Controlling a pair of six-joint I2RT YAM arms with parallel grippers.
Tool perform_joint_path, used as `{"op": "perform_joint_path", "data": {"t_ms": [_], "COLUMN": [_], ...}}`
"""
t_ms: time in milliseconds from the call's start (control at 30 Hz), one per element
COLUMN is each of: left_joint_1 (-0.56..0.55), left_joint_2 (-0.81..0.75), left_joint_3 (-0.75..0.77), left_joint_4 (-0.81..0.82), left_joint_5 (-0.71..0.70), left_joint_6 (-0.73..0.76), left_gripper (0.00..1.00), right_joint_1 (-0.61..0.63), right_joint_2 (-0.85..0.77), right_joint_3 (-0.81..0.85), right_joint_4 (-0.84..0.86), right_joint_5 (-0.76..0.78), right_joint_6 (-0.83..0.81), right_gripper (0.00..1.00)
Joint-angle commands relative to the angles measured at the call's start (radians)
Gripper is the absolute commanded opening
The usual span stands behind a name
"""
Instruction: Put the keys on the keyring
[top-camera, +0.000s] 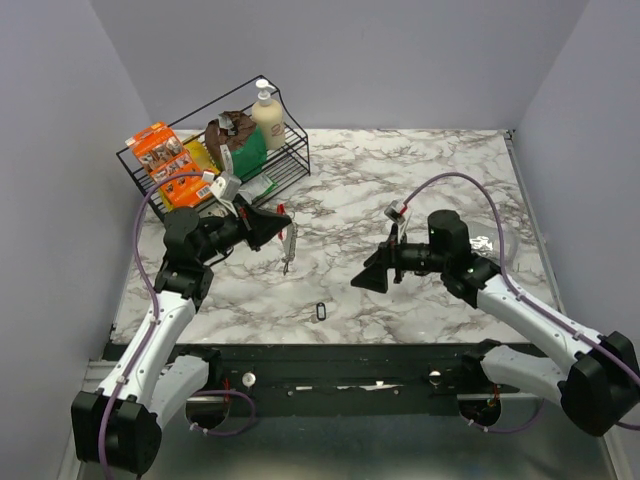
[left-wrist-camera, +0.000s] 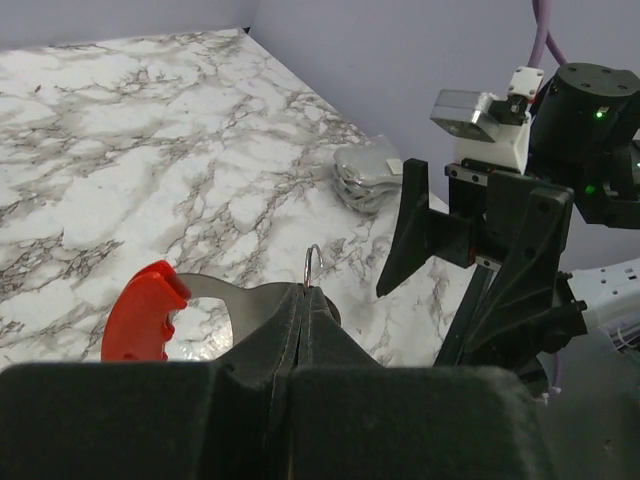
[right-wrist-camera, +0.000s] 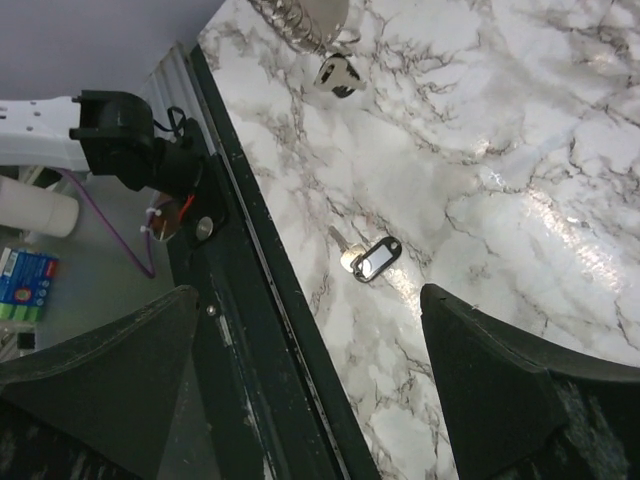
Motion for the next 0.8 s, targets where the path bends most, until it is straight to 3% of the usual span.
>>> {"op": "perform_joint_path", "data": {"t_ms": [0, 433, 767], "left_joint_1": [0.003, 0.005, 0.003], "left_joint_2": [0.013, -0.009, -0.024], "left_joint_3": [0.034, 0.077, 0.083], "left_joint_4": [0.009, -0.169, -0.223], "left_joint_5": [0.07, -0.14, -0.171], "left_joint_6": [0.002, 0.048, 0.097], "left_gripper": [0.0, 0.0, 0.0], "right_joint_1": [0.07, 0.355, 0.406], "right_joint_2": [0.031, 0.265, 0.44], "right_joint_3": [-0.017, 0.079, 0.178], "right_joint_4": [-0.003, -0.036, -0.056], "right_joint_5": [0.095, 0.408, 0.444], "right_joint_6": [-0.015, -0.044, -0.053], "right_gripper": [1.0, 0.97, 0.71]}}
